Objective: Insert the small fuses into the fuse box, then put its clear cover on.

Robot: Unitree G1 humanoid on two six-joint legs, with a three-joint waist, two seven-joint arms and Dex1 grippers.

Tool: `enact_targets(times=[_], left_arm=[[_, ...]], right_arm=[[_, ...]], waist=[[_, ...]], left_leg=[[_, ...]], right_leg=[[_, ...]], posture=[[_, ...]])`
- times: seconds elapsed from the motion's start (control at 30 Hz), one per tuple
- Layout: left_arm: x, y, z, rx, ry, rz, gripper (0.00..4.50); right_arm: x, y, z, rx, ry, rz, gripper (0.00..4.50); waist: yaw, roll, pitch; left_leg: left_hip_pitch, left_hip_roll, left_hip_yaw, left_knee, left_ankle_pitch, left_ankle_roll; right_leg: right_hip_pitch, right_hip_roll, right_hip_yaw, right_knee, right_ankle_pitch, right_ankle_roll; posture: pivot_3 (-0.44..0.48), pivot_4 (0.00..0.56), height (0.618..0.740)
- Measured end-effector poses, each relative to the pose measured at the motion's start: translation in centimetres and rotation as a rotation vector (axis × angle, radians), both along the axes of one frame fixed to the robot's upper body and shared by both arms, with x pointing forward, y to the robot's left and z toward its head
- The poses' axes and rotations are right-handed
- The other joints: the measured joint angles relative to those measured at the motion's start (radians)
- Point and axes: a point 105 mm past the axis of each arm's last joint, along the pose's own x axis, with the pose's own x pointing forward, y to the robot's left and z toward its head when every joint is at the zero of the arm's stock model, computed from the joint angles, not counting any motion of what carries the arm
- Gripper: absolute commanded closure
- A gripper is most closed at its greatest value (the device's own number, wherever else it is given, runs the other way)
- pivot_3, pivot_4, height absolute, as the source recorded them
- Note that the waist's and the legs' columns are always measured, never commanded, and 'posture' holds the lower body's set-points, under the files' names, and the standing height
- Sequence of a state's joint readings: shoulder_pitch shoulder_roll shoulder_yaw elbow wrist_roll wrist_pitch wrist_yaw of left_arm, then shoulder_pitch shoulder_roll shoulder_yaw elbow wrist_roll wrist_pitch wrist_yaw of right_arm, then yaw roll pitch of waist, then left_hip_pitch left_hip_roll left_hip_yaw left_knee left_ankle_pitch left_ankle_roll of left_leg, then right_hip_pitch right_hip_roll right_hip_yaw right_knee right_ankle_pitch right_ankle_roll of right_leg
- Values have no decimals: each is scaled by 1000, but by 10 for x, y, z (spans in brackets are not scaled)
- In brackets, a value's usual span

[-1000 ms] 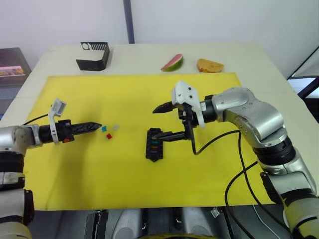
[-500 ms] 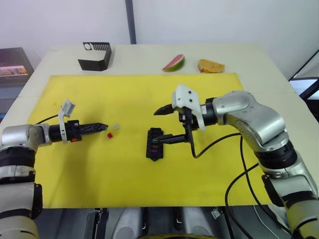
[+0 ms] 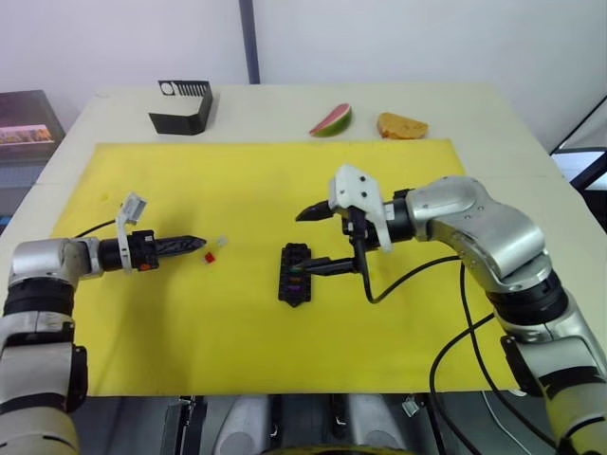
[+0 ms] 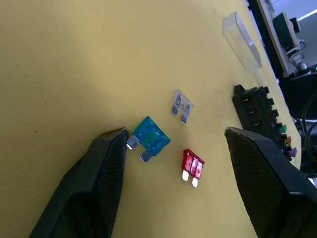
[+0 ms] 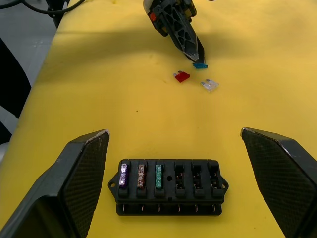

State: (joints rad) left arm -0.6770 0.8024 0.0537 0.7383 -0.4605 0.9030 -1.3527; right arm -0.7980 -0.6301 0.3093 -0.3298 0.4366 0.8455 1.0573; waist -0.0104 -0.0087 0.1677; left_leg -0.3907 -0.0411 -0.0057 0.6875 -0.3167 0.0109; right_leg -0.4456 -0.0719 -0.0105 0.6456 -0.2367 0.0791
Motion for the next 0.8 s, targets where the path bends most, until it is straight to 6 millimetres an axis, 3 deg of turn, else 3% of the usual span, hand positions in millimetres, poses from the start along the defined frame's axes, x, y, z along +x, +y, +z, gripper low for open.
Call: enact_targets(times=[0.07,0.13,0.47,0.6,0.8], left_arm=[[1,2,-1,7,2,9,2205],[1,5,-5,19,9,26,3146],[1,9,-7,24,10,43,3146],[1,10,-8,29,12,49,4287],[1,10,-8,26,14,48,4287]], right_arm=[[0,0,0,0,0,0,0],[0,0,0,0,0,0,0],[0,0,-1,-3,-2,1,0],[0,1,-2,-9,0,3,0],[-1,2,-3,-13,2,7,0]], waist=[[-1,0,0],[-2,0,0],[-3,0,0],[-3,0,0],[-3,0,0]], left_leg=[[0,0,0,0,0,1],[0,0,0,0,0,1],[0,0,0,0,0,0],[0,0,0,0,0,0],[0,0,0,0,0,0]], right_leg=[[0,0,0,1,0,0],[0,0,0,1,0,0],[0,0,0,0,0,0],[0,0,0,0,0,0],[0,0,0,0,0,0]], posture=[[0,150,740],[0,150,740],[0,150,740],[0,150,740],[0,150,740]])
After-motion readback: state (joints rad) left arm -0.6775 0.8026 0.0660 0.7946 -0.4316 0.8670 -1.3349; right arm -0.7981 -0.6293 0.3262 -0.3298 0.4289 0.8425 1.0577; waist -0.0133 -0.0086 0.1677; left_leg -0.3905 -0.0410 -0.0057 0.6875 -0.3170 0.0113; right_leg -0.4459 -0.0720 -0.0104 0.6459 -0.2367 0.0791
